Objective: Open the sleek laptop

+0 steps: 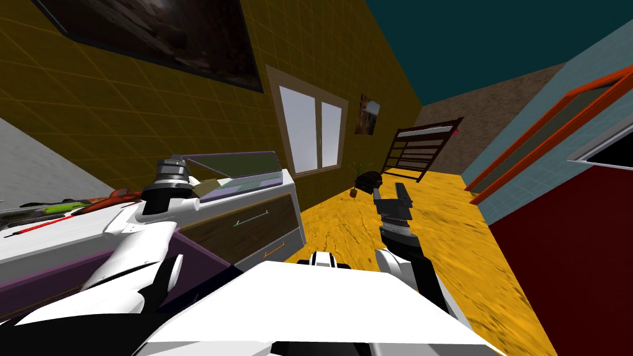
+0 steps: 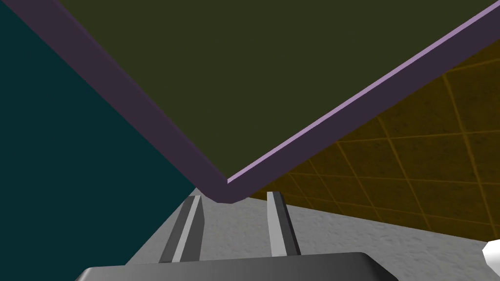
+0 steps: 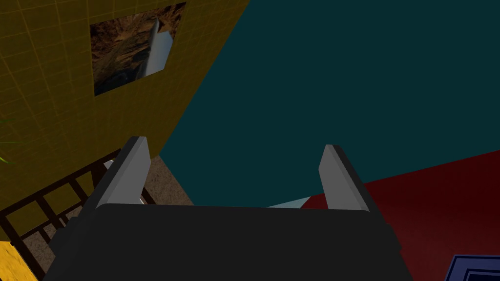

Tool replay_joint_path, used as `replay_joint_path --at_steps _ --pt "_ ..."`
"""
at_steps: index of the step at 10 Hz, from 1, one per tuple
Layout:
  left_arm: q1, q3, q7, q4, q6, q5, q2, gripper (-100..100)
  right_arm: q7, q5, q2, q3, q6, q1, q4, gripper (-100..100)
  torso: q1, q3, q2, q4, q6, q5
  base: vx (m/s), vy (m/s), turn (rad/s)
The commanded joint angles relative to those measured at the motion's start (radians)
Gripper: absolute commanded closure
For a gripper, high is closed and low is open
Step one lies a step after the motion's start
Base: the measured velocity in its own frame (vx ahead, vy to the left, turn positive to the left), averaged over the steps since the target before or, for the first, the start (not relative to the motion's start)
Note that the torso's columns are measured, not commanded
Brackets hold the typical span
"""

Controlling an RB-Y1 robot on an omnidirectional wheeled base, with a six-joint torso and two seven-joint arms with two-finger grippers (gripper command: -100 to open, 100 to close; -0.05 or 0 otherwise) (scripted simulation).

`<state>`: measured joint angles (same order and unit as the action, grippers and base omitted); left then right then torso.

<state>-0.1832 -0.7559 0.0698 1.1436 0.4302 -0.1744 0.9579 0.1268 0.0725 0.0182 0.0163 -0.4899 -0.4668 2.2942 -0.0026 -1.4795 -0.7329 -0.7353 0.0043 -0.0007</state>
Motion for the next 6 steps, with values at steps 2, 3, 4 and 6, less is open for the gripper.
replay_joint_path --at_steps 2,3,4,6 --pt "0.026 -0.016 0.019 0.011 0.065 0.006 -0.042 100 0.0 0.0 0.0 0.0 0.0 0.0 0.0 0 0.002 0.002 -0.004 -0.002 -0.002 0.0 0.0 0.011 -0.001" --pt "0.026 -0.016 0.019 0.011 0.08 0.006 -0.042 100 0.0 0.0 0.0 0.0 0.0 0.0 0.0 0 0.004 0.003 -0.004 -0.001 -0.001 0.002 -0.005 0.036 -0.021" --pt "0.029 -0.027 0.038 0.012 0.108 0.012 -0.082 100 0.0 0.0 0.0 0.0 0.0 0.0 0.0 0 0.003 0.002 -0.003 -0.002 -0.002 0.001 -0.003 0.04 -0.036" --pt "0.032 -0.038 0.057 0.013 0.169 0.019 -0.122 100 0.0 0.0 0.0 0.0 0.0 0.0 0.0 0 0.005 0.001 -0.001 -0.001 -0.002 0.002 -0.004 0.043 -0.027"
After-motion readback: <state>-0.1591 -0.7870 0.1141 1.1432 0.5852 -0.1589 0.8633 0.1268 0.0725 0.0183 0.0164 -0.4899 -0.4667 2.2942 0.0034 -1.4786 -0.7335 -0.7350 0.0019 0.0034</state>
